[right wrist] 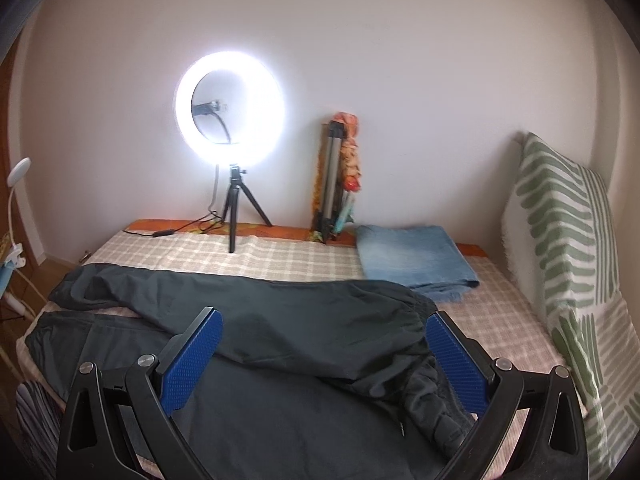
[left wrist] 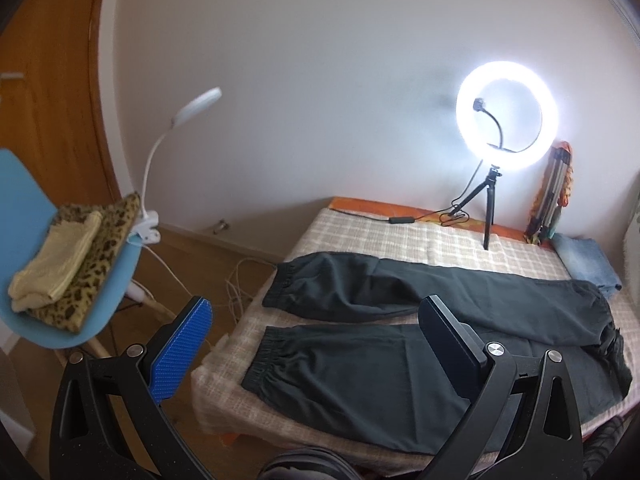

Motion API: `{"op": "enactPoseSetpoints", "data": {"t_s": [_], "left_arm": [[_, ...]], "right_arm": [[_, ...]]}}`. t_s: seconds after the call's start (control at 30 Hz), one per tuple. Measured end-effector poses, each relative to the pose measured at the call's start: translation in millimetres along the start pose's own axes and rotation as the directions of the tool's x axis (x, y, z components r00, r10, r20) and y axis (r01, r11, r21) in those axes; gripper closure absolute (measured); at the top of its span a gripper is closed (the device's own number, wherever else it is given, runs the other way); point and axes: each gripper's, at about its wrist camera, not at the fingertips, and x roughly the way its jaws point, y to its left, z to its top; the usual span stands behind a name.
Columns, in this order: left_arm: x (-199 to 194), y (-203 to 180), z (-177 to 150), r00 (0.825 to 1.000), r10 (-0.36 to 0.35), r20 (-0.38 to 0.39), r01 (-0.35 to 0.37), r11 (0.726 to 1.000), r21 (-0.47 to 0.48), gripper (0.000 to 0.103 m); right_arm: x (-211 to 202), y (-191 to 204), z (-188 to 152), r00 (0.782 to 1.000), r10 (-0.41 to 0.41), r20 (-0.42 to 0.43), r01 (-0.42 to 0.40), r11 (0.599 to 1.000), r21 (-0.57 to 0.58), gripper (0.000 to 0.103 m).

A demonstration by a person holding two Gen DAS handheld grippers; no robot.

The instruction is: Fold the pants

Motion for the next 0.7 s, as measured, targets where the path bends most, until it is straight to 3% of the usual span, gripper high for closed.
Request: {"op": "enactPoseSetpoints", "data": {"t_s": [0.17, 0.4, 0.6, 0.7], "left_arm": [[31, 32, 10, 0.999, -0.019, -0.028, 0.017, 0.998, -0.054, 0.0], [96, 58, 24, 0.99, -0.069, -0.122, 0.058, 0.995, -0.085, 0.002], [152, 60, 26, 0.975, -0.088, -0.204, 0.073, 0.994, -0.08, 0.01], [184, 52, 24, 0.965, -0.093, -0.245, 0.081, 0.995, -0.058, 0.015]], "right_arm": [[12, 9, 12, 0.998, 0.057, 0.035, -0.055, 0.997, -0.06, 0.0], [49, 20, 26, 0.983, 0.179, 0.05, -0.173, 0.979, -0.106, 0.0], [101, 30, 39, 0.97, 0.239, -0.042, -0.242, 0.965, -0.103, 0.0], [134, 36, 44, 0.95, 0.292, -0.111, -0.303, 0.947, -0.106, 0.0]]}}
